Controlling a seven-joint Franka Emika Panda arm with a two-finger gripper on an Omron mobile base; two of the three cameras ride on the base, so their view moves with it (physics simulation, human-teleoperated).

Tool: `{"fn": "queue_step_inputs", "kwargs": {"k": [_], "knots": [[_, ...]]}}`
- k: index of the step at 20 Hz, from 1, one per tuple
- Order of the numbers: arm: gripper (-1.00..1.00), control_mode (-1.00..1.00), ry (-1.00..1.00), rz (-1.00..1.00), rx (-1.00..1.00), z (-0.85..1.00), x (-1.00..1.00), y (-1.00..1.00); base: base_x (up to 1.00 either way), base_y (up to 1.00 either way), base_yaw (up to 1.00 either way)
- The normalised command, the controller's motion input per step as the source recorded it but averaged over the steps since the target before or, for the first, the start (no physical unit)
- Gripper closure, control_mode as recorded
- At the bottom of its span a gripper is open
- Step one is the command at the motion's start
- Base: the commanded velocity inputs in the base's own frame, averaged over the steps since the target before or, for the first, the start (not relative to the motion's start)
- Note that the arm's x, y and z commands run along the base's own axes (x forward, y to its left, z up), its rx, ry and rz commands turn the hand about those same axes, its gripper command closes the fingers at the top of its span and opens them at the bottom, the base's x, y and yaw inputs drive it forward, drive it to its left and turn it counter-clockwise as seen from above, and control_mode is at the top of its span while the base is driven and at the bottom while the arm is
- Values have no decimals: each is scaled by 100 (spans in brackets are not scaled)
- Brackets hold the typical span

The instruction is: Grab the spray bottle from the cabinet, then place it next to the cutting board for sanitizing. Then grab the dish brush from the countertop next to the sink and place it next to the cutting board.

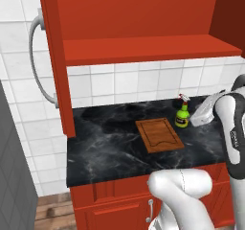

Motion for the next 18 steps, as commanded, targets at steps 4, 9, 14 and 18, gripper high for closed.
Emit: {"fn": "queue_step_inputs", "kwargs": {"k": [4,9,14,18], "knots": [[-100,-100,12,-33,-22,45,-24,6,0,0,0],[-100,-100,1,-42,-10,16,-38,2,0,0,0],[-100,-100,0,-42,-5,22,-27,1,0,0,0],[-100,-100,-8,-21,0,3,-14,2,0,0,0]]}}
